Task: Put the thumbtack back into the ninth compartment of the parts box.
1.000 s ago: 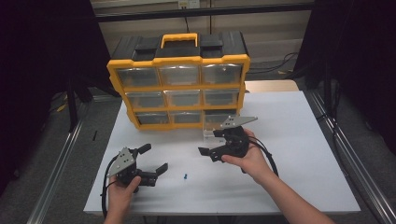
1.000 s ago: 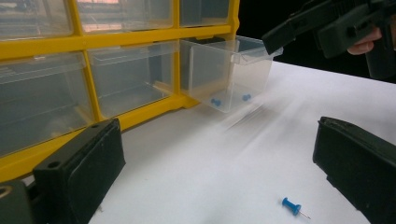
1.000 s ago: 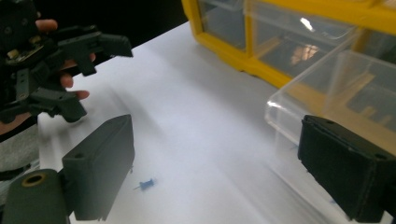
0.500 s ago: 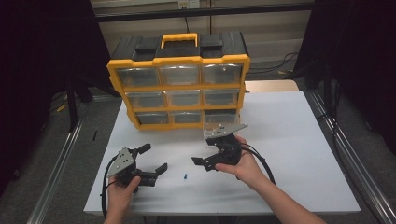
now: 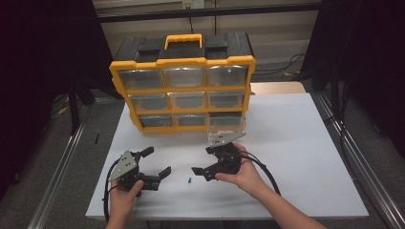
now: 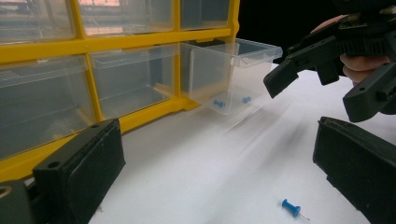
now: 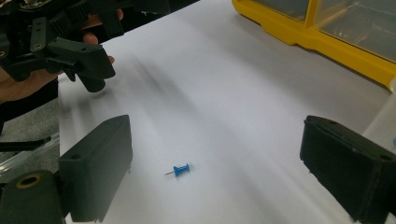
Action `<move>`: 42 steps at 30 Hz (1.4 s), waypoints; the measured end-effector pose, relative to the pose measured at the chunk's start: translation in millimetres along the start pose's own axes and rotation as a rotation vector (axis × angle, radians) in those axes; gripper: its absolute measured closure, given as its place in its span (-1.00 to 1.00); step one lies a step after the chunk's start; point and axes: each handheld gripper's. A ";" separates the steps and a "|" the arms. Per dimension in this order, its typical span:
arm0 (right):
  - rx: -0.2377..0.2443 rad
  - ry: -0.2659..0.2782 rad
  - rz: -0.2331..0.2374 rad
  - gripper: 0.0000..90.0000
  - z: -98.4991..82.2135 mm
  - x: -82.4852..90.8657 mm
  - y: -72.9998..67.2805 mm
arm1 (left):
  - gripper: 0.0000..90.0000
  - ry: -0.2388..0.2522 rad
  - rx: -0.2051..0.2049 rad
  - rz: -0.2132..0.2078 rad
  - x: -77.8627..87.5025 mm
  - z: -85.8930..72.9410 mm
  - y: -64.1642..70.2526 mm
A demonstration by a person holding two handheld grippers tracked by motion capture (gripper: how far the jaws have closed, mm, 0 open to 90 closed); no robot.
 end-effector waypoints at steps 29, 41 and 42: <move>0.025 -0.044 0.024 -0.75 -9.3 -21.8 -12.8 | -0.96 0.003 -0.002 0.005 0.9 0.6 -0.3; 0.041 -0.062 0.015 -0.37 -13.8 -28.8 -11.2 | -0.96 0.017 0.018 -0.001 -0.1 0.3 0.6; 0.042 -0.063 0.008 -0.32 -14.0 -29.3 -11.6 | -0.96 0.002 -0.007 0.006 1.0 0.7 -0.8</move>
Point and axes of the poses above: each handheld gripper's, and its own axes: x roughly backward along the jaws, z roughly out of its top, y roughly to its right, and after that the axes turned 8 degrees about x, right-handed
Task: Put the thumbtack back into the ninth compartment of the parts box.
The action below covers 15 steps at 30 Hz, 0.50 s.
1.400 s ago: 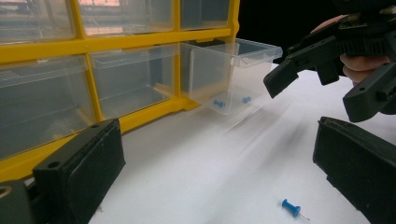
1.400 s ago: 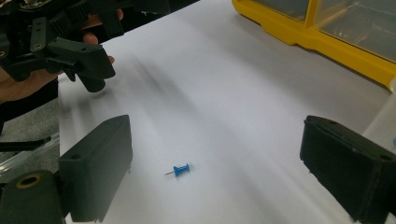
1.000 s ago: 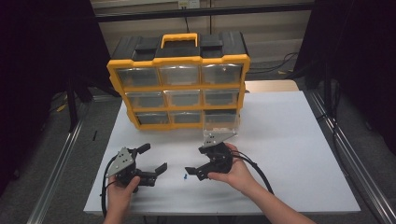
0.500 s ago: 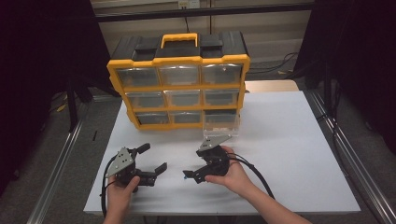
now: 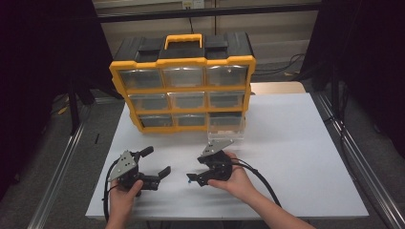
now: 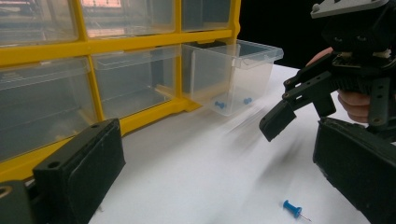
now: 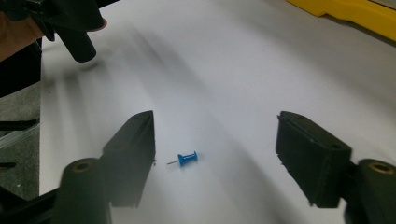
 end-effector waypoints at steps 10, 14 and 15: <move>0.024 -0.037 0.024 0.17 -4.2 -12.2 -5.2 | -0.96 0.003 0.011 -0.002 -0.2 -0.3 0.8; 0.037 -0.048 0.036 0.19 -6.0 -17.1 -7.7 | -0.96 0.005 0.011 -0.002 -0.4 -0.3 0.7; 0.037 -0.052 0.031 0.19 -6.5 -18.4 -8.9 | -0.96 -0.002 -0.004 0.001 0.0 0.1 -0.4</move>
Point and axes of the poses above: each handheld gripper's, and its own axes: x roughly backward along the jaws, z roughly out of its top, y roughly to its right, and after that the axes turned 8 degrees about x, right-handed
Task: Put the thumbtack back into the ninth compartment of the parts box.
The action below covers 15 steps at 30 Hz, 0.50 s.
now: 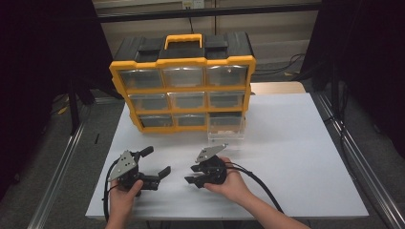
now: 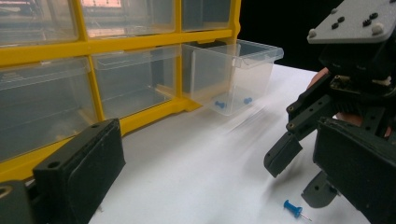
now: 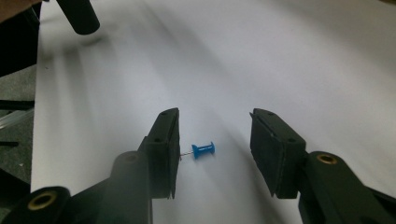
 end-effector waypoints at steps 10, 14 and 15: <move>0.025 -0.028 0.004 0.20 -3.0 -9.7 -4.4 | -0.96 -0.001 0.002 -0.006 -0.4 -0.2 1.0; 0.044 -0.033 -0.003 0.29 -4.2 -10.3 -4.2 | -0.96 -0.002 0.000 -0.019 -0.4 -0.1 0.1; 0.043 -0.036 -0.003 0.34 -4.3 -10.1 -4.4 | -0.96 -0.002 0.001 -0.005 -0.4 -0.2 0.9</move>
Point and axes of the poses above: each handheld gripper's, and its own axes: x roughly backward along the jaws, z roughly out of its top, y roughly to its right, and after that the axes turned 8 degrees about x, right-handed
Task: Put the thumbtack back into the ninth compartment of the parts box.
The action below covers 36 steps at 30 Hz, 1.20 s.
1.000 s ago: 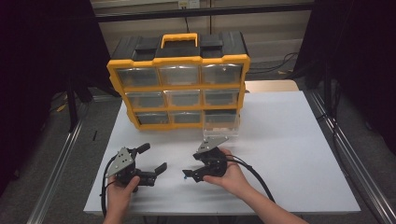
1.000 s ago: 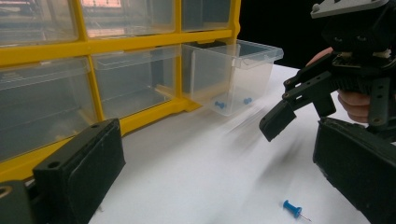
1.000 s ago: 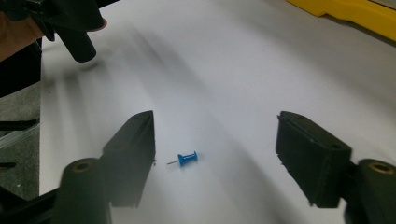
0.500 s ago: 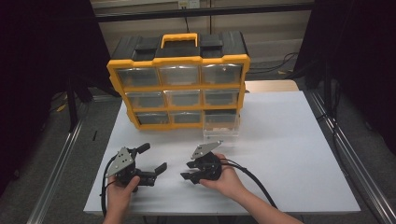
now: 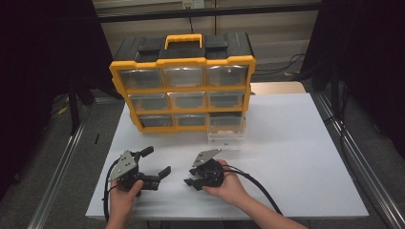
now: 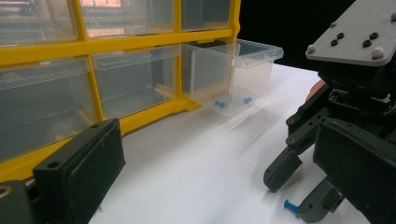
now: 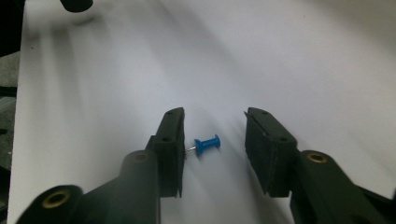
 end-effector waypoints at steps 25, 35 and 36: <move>0.001 -0.030 0.005 0.74 -13.2 18.3 8.7 | -0.96 0.005 0.008 0.003 -1.2 -0.5 1.0; -0.010 -0.031 0.006 0.88 -14.6 19.3 12.2 | -0.96 0.001 0.002 -0.002 -1.3 -0.4 0.5; -0.017 -0.032 0.007 0.88 -14.7 19.5 12.2 | -0.96 0.000 0.001 -0.003 -1.1 -0.3 0.5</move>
Point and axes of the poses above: each handheld gripper's, and its own axes: x roughly backward along the jaws, z roughly out of its top, y roughly to its right, and after that the axes turned 8 degrees about x, right-handed
